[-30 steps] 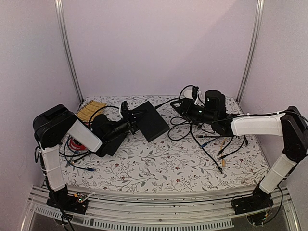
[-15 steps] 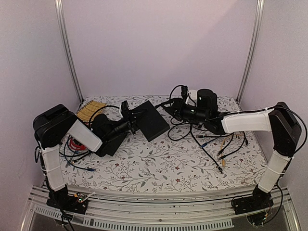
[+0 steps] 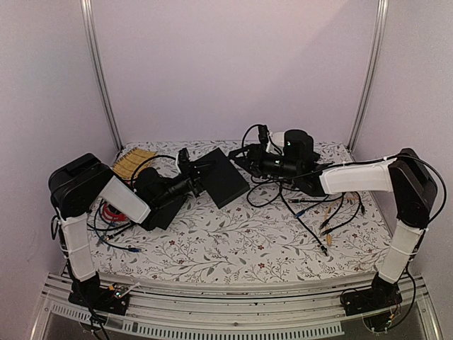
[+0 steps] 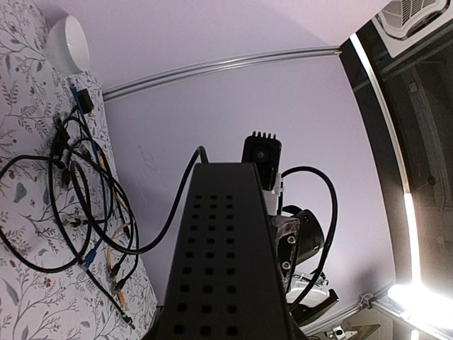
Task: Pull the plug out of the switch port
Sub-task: Pull the connector from the switch port.
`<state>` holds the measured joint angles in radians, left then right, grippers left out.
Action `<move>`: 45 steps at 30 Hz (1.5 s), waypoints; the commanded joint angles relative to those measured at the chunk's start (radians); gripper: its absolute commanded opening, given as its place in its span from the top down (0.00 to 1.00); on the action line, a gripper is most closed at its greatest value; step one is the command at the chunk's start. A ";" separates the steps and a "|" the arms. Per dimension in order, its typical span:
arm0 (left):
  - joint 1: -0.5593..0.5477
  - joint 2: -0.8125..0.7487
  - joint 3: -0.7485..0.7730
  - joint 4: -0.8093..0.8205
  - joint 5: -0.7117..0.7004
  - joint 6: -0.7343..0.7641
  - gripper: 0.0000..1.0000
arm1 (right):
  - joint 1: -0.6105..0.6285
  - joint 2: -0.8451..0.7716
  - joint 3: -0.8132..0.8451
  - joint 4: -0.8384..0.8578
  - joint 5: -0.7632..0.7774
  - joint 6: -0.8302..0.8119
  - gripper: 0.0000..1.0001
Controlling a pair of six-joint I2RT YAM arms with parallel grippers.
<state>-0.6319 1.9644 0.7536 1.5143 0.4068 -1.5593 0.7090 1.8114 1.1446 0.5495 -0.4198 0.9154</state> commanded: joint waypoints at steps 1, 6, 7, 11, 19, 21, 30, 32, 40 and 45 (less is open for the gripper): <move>-0.005 -0.008 0.039 0.135 -0.004 -0.002 1.00 | 0.008 0.034 0.038 0.032 -0.030 -0.010 0.53; -0.005 -0.007 0.040 0.134 0.000 -0.004 1.00 | 0.007 0.056 0.055 0.038 -0.044 -0.010 0.53; -0.004 -0.007 0.040 0.135 0.001 -0.004 1.00 | 0.007 0.059 0.056 0.039 -0.046 -0.010 0.53; -0.005 -0.008 0.038 0.136 0.003 -0.006 1.00 | 0.008 0.070 0.056 0.047 -0.052 -0.010 0.54; -0.005 -0.007 0.032 0.145 0.003 -0.007 1.00 | 0.007 0.075 0.056 0.056 -0.057 -0.010 0.55; -0.005 -0.007 0.028 0.148 0.003 -0.008 1.00 | 0.006 0.077 0.056 0.059 -0.060 -0.011 0.56; -0.002 -0.015 0.020 0.152 0.006 -0.007 1.00 | -0.007 0.079 0.056 0.119 -0.109 -0.005 0.57; -0.002 -0.018 0.018 0.154 0.007 -0.008 1.00 | -0.014 0.076 0.049 0.139 -0.120 0.007 0.57; -0.002 -0.024 0.016 0.154 0.009 -0.005 1.00 | -0.026 0.076 0.039 0.173 -0.151 0.029 0.57; -0.002 -0.024 0.015 0.157 0.011 -0.004 1.00 | -0.036 0.085 0.033 0.205 -0.167 0.054 0.58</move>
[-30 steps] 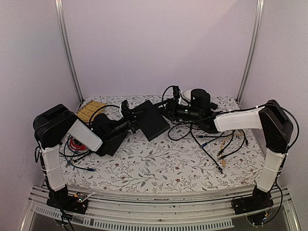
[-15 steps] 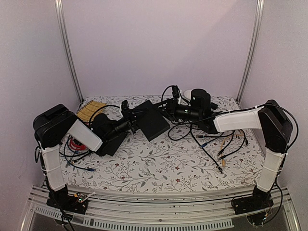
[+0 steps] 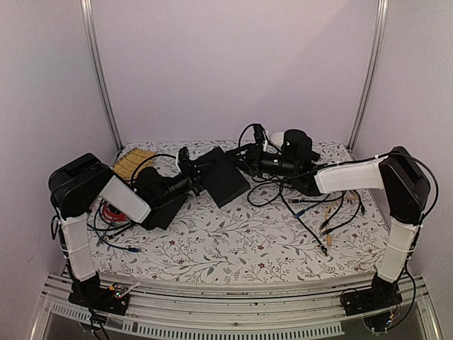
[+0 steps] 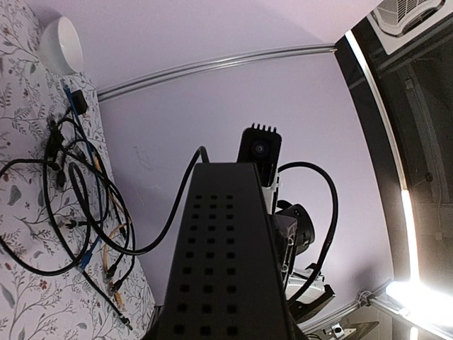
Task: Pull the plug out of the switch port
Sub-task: Pull the connector from the switch port.
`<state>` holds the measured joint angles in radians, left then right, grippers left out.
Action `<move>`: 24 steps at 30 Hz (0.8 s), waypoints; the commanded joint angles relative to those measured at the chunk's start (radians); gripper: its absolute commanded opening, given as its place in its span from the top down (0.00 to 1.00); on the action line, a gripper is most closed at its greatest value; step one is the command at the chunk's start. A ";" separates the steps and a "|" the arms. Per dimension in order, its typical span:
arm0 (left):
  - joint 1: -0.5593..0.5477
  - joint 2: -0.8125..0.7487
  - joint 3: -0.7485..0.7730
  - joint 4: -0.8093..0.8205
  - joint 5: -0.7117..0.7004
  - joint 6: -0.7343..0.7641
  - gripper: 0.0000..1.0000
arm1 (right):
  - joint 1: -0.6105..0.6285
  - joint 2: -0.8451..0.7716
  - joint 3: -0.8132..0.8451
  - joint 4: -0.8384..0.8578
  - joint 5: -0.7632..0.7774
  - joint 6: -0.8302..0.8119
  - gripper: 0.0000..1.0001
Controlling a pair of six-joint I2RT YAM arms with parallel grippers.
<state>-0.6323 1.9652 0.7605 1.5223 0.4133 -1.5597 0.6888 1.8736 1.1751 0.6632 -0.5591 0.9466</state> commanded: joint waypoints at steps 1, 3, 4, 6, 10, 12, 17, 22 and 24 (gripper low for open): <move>-0.001 -0.025 0.008 0.152 0.005 -0.002 1.00 | -0.018 0.027 0.000 0.104 -0.034 0.034 0.58; -0.001 -0.021 0.009 0.163 0.010 -0.002 1.00 | -0.024 0.034 -0.002 0.128 -0.045 0.055 0.59; -0.001 -0.018 0.011 0.173 0.011 -0.003 1.00 | -0.025 0.037 0.000 0.136 -0.050 0.064 0.60; -0.001 -0.012 0.013 0.192 0.014 -0.003 1.00 | -0.028 0.044 0.008 0.145 -0.062 0.077 0.62; -0.001 -0.013 0.017 0.208 0.027 0.011 1.00 | -0.031 0.051 0.015 0.161 -0.073 0.094 0.64; -0.001 -0.015 0.019 0.207 0.035 0.025 1.00 | -0.032 0.054 0.019 0.165 -0.079 0.102 0.65; -0.001 -0.026 0.019 0.195 0.046 0.048 1.00 | -0.034 0.055 0.018 0.171 -0.081 0.114 0.67; -0.001 -0.030 0.023 0.192 0.053 0.062 1.00 | -0.037 0.058 0.020 0.173 -0.087 0.121 0.69; -0.002 -0.031 0.023 0.191 0.054 0.063 1.00 | -0.037 0.059 0.022 0.175 -0.089 0.125 0.70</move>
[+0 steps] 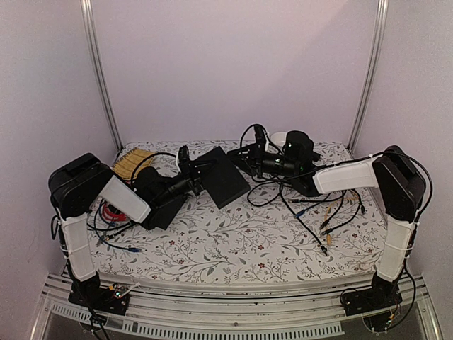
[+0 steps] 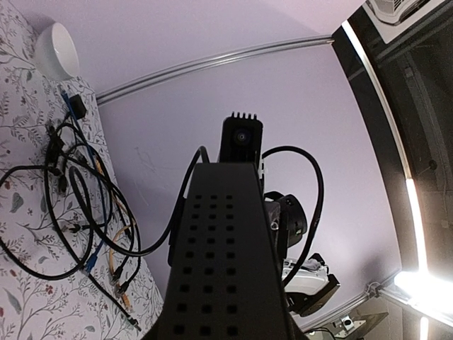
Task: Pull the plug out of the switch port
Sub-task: Pull the connector from the switch port.
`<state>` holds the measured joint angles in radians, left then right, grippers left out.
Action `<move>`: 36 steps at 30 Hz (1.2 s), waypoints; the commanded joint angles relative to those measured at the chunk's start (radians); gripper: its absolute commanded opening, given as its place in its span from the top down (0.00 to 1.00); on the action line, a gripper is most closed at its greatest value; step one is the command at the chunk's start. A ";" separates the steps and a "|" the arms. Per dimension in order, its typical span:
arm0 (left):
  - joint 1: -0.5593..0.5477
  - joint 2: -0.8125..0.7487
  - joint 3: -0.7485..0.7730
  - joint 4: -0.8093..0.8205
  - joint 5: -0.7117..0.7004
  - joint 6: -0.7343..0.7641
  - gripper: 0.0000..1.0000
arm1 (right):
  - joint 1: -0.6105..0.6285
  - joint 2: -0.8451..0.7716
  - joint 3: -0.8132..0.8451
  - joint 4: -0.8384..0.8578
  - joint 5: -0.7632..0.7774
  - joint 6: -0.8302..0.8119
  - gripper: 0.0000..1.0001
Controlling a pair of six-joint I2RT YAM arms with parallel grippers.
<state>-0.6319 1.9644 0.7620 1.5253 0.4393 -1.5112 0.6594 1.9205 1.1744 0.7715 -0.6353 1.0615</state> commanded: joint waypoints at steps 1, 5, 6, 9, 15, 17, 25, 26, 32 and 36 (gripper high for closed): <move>-0.003 -0.030 0.022 0.187 0.028 0.015 1.00 | -0.009 0.012 0.022 0.067 -0.013 0.011 0.71; -0.003 -0.029 0.024 0.183 0.029 0.016 1.00 | -0.008 0.015 0.025 0.067 -0.014 0.011 0.73; -0.003 -0.030 0.024 0.182 0.029 0.018 1.00 | -0.008 0.015 0.024 0.068 -0.014 0.012 0.73; -0.003 -0.031 0.025 0.182 0.030 0.019 1.00 | -0.010 0.018 0.027 0.069 -0.015 0.015 0.74; -0.005 -0.038 0.025 0.171 0.032 0.028 1.00 | -0.013 0.018 0.027 0.070 -0.014 0.020 0.75; -0.005 -0.039 0.025 0.168 0.031 0.032 1.00 | -0.013 0.018 0.027 0.071 -0.014 0.023 0.75; -0.008 -0.045 0.025 0.158 0.031 0.043 1.00 | -0.013 0.024 0.027 0.072 -0.019 0.026 0.78; -0.009 -0.045 0.025 0.156 0.030 0.043 1.00 | -0.013 0.024 0.027 0.072 -0.019 0.027 0.79; -0.014 -0.045 0.025 0.152 0.032 0.051 1.00 | -0.014 0.026 0.027 0.071 -0.017 0.030 0.85; -0.018 -0.047 0.024 0.146 0.032 0.058 1.00 | -0.013 0.032 0.027 0.068 -0.017 0.034 0.91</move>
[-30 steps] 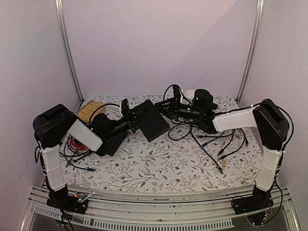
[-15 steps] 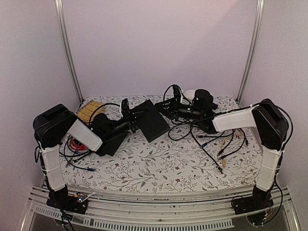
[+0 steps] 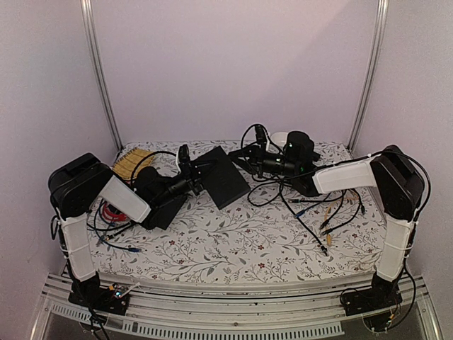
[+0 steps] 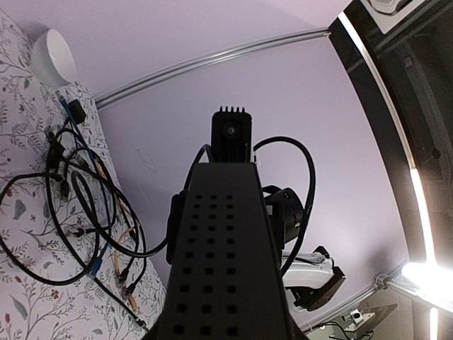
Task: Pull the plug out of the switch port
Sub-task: Pull the connector from the switch port.
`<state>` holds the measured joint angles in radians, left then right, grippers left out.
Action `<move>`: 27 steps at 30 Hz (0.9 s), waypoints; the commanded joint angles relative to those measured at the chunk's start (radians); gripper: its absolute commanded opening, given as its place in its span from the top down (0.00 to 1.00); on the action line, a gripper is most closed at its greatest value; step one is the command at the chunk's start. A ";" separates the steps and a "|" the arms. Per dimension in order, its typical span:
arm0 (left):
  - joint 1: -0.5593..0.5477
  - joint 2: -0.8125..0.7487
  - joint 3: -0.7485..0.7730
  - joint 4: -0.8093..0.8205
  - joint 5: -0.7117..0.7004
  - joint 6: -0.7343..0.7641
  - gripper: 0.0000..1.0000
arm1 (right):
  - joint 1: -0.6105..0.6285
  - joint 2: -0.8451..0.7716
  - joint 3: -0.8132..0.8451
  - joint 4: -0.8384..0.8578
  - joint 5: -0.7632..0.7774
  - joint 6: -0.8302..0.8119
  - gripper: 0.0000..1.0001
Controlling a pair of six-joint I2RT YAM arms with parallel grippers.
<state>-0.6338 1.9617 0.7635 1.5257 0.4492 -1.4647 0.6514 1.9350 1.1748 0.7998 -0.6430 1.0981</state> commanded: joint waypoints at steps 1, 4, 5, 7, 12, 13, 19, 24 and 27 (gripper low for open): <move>-0.018 -0.043 0.022 0.146 0.021 0.012 1.00 | -0.006 0.019 0.026 0.040 -0.010 -0.002 0.93; -0.020 -0.040 0.023 0.147 0.019 0.013 1.00 | -0.006 0.027 0.051 0.039 -0.016 0.002 0.96; -0.021 -0.039 0.024 0.146 0.019 0.012 1.00 | -0.004 0.030 0.061 0.038 -0.017 0.003 0.96; -0.023 -0.036 0.029 0.145 0.021 0.012 1.00 | -0.006 0.035 0.067 0.036 -0.023 0.003 0.97; -0.024 -0.035 0.033 0.140 0.020 0.015 1.00 | -0.006 0.043 0.075 0.021 -0.033 0.002 0.98; -0.024 -0.035 0.034 0.138 0.017 0.015 1.00 | -0.006 0.042 0.077 0.016 -0.033 0.000 0.98; -0.029 -0.043 0.034 0.123 -0.003 0.020 1.00 | -0.003 0.037 0.090 -0.051 -0.030 -0.048 0.98; -0.035 -0.060 0.029 0.096 -0.028 0.032 1.00 | -0.002 0.029 0.089 -0.096 -0.006 -0.086 0.98; -0.042 -0.066 0.024 0.085 -0.048 0.036 1.00 | -0.001 0.023 0.089 -0.118 0.012 -0.101 0.98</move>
<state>-0.6392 1.9579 0.7681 1.5200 0.3981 -1.4422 0.6456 1.9575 1.2385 0.7326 -0.6636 1.0550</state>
